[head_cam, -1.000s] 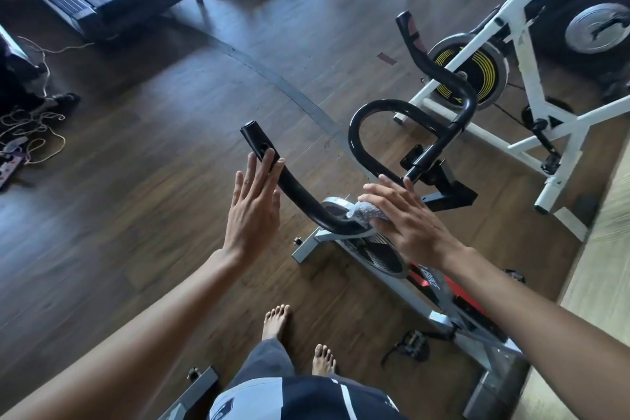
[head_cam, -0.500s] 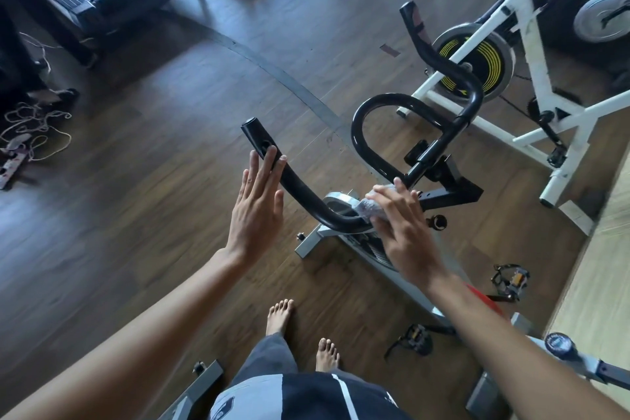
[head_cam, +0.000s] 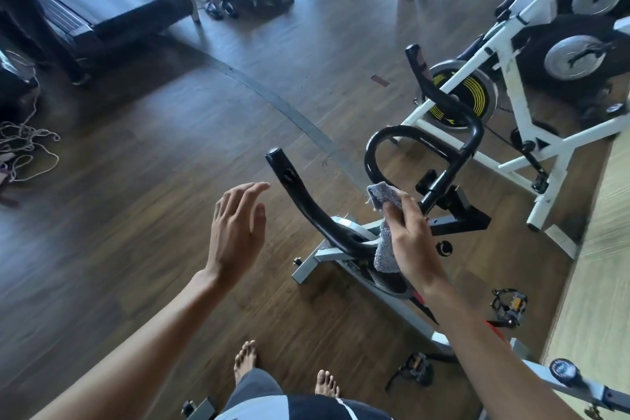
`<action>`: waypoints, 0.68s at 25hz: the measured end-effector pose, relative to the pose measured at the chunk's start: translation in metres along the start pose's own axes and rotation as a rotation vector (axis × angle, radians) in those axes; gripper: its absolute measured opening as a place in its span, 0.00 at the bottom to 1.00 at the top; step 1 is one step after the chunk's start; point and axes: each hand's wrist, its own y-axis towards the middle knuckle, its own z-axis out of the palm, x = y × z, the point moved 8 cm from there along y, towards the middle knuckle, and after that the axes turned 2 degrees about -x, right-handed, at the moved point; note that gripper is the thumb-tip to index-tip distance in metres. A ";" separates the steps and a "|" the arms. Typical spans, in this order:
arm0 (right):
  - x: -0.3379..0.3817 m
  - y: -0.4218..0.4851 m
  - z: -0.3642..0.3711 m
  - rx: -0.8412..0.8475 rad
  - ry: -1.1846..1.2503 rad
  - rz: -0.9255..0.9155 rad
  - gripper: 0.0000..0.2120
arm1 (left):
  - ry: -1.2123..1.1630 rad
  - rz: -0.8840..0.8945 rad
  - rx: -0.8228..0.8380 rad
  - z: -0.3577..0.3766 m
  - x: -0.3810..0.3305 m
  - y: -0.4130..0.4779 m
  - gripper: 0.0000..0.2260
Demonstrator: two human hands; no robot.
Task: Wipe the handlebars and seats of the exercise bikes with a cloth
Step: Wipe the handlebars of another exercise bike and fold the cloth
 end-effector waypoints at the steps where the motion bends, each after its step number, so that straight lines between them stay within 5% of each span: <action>1: 0.017 0.003 0.008 0.015 0.048 0.021 0.12 | -0.007 -0.026 -0.003 -0.010 0.010 0.006 0.14; 10: 0.156 0.015 0.127 -0.034 0.195 -0.019 0.10 | -0.016 -0.124 0.084 -0.107 0.121 0.051 0.11; 17: 0.180 0.042 0.253 0.002 0.307 0.103 0.09 | 0.032 -0.179 0.168 -0.149 0.210 0.090 0.11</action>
